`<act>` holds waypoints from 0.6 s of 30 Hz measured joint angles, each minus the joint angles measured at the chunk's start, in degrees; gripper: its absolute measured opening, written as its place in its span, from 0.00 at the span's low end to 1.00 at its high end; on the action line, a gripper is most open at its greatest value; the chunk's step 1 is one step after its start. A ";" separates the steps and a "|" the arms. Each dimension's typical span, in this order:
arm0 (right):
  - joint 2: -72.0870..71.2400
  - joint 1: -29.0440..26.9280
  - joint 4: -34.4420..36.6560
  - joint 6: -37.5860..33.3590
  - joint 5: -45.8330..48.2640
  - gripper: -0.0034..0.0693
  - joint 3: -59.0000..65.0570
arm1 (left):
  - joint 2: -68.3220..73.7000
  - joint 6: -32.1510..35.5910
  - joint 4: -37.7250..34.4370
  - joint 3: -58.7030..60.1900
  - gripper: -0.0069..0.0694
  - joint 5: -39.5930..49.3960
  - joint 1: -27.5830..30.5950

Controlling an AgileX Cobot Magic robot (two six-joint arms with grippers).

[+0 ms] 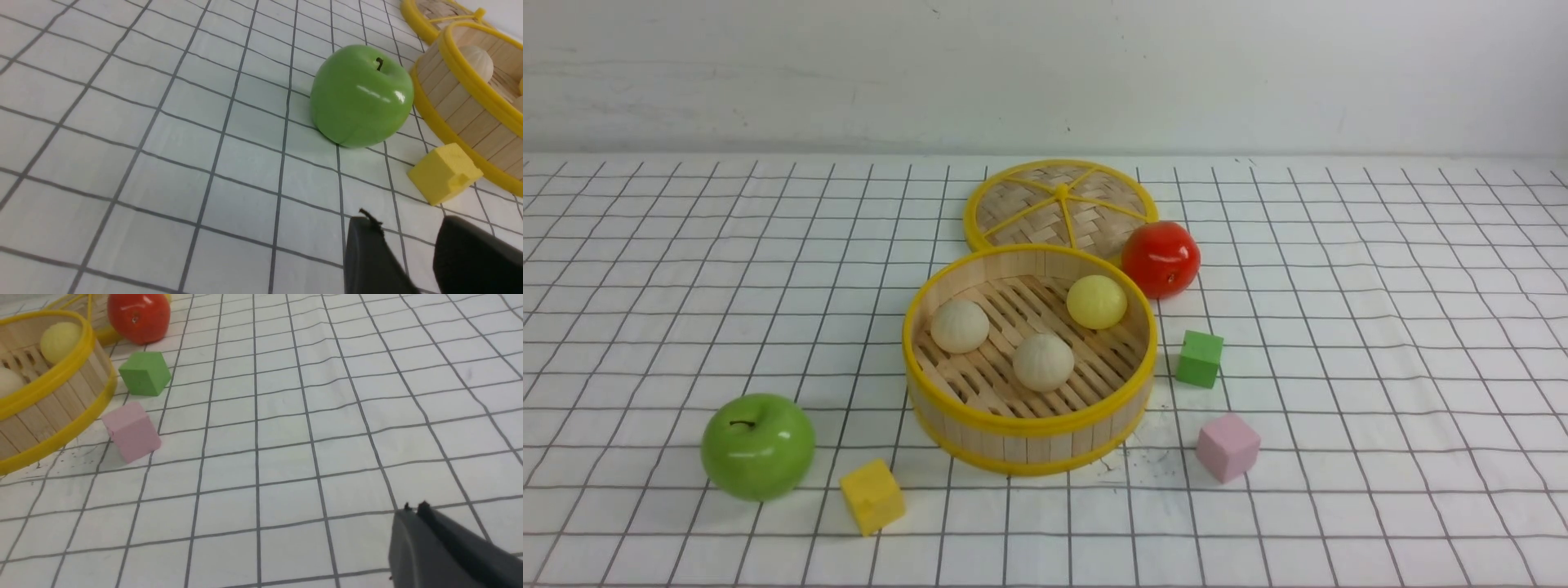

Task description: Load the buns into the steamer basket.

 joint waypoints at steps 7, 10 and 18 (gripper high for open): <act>0.00 0.00 1.51 -0.36 0.06 0.02 0.00 | 0.00 0.00 0.00 0.00 0.40 0.00 0.00; 0.00 0.00 2.57 -3.73 -0.07 0.02 0.00 | 0.00 0.00 0.00 0.00 0.40 0.00 0.00; 0.00 0.00 7.80 -17.99 -0.21 0.02 0.00 | 0.00 0.00 0.00 0.00 0.40 0.00 0.00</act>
